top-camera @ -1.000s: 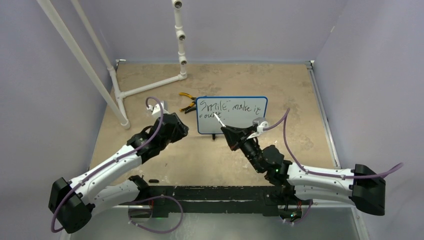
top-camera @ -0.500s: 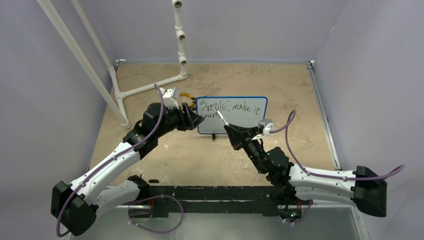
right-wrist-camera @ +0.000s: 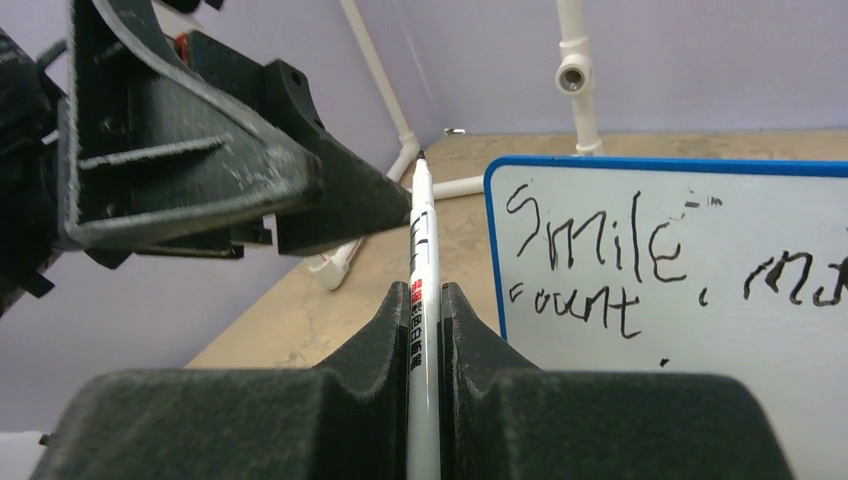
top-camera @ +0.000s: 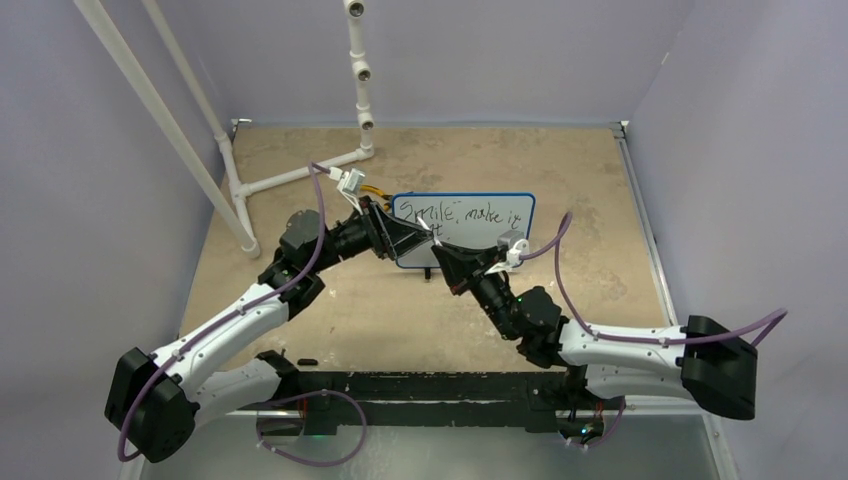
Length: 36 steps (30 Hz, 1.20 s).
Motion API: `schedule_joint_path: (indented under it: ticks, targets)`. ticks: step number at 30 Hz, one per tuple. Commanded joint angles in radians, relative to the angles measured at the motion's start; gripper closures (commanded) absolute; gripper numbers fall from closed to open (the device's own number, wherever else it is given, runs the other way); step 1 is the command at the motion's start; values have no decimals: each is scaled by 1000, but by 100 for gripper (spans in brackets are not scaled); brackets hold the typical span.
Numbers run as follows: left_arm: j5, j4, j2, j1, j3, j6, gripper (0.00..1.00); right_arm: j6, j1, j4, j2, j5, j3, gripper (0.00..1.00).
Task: Write a sentence on the whiteboard
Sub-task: Close the whiteboard marker at the center of the board.
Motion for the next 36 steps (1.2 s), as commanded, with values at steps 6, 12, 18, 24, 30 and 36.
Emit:
schedule_joint_path:
  ticks: [6, 12, 18, 24, 30, 36]
  targets:
    - [-36, 47, 1, -9, -16, -19, 43, -24, 3, 79, 44, -25, 72, 100]
    - [-104, 108, 31, -23, -36, -67, 47, -31, 8, 96, 56, -33, 74, 100]
    - [-135, 159, 63, -31, -43, -111, 68, -38, 11, 93, 80, -37, 91, 100]
    - [-150, 203, 74, -33, -50, -153, 100, -38, 13, 76, 88, -36, 96, 98]
    - [-242, -19, 20, -12, 42, 14, 100, -18, 12, 16, 42, -78, 79, 51]
    - [-270, -300, 14, 73, 238, 284, 100, -21, 14, -108, 0, -211, 72, 25]
